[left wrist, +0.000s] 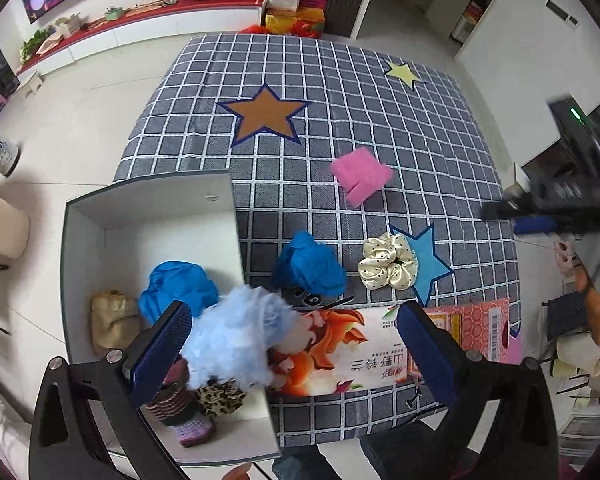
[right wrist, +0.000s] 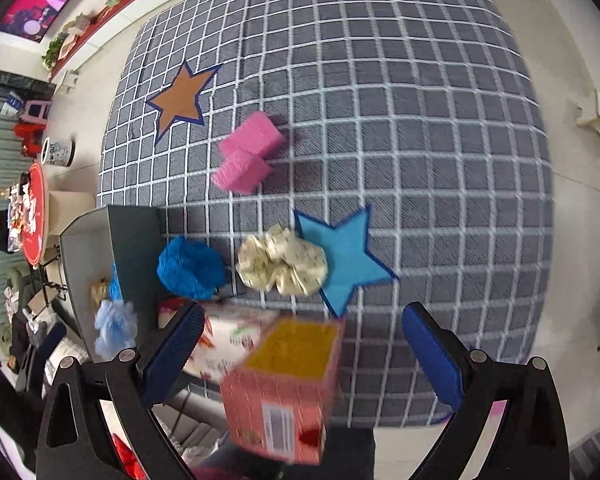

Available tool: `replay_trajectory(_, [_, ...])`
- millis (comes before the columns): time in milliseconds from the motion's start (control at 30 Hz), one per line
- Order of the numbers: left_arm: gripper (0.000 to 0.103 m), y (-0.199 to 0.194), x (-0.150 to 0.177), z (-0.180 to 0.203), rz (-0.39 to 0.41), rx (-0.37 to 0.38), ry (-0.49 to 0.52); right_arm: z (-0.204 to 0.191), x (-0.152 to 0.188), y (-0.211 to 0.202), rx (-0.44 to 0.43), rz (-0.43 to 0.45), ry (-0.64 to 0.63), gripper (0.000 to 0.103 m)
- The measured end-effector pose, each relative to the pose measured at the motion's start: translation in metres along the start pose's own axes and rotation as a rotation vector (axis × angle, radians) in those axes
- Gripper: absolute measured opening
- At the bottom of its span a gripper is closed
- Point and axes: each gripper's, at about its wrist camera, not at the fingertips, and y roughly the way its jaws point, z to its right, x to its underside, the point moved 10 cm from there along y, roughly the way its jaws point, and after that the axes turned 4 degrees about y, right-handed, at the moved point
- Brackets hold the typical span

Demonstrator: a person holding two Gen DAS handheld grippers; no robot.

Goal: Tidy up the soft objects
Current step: 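Move both tools back to the remaining items on the mat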

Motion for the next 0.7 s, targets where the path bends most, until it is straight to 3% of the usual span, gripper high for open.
replay_trajectory(267, [0.103, 0.009, 0.01, -0.002, -0.068, -0.054, -0.077, -0.054, -0.081, 0.059, 0.02, -0.02, -0.12, 0.1])
replay_trajectory(400, [0.103, 0.01, 0.017, -0.009, -0.093, -0.077, -0.118, -0.066, -0.101, 0.099, 0.068, -0.055, -0.195, 0.1])
replay_trajectory(533, [0.103, 0.019, 0.018, -0.009, -0.12, -0.071, -0.137, -0.036, -0.088, 0.132, 0.139, -0.152, -0.17, 0.1])
replay_trajectory(700, [0.103, 0.033, 0.007, -0.003, -0.134, -0.054, -0.101, 0.043, -0.071, 0.124, 0.253, -0.179, -0.074, 0.1])
